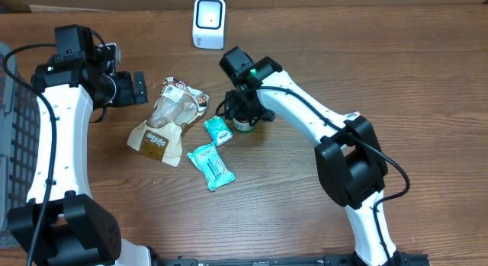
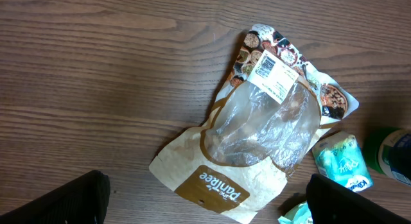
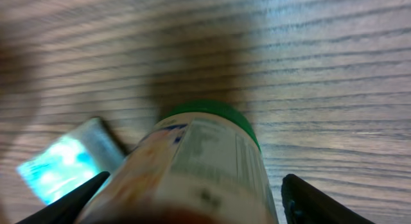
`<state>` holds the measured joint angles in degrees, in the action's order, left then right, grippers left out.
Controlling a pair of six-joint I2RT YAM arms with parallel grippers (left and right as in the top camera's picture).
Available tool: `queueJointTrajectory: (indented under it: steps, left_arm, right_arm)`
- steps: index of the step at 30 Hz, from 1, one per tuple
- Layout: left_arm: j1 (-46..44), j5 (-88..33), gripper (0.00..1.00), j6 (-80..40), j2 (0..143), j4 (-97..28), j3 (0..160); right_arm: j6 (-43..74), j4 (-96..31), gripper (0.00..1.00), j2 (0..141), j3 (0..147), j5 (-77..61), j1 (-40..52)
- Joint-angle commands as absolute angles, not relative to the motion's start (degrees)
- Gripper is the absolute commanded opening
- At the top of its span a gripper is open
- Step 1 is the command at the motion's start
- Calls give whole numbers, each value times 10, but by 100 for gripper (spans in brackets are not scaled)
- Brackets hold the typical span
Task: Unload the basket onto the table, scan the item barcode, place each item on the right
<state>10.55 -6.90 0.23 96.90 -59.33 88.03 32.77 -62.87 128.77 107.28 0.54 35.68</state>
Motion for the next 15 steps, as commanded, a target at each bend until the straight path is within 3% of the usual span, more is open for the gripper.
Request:
queueJointTrajectory:
  steps: [1,8,12,15]
  left_arm:
    - [108,-71,100,13,962,-593,889]
    - [108,-71,100,13,962,-593,889]
    - [108,-71,100,13,962,-593,889]
    - [108,-71,99,13,962,-593,889]
  right_arm:
    - [325,-638,80,1301,1068,17,359]
    - [322,-639,71,1299,1071,14,356]
    - [310,-711,63,1298,1117,-55,344]
    - [310,-754,63,1298,1140,-103,338]
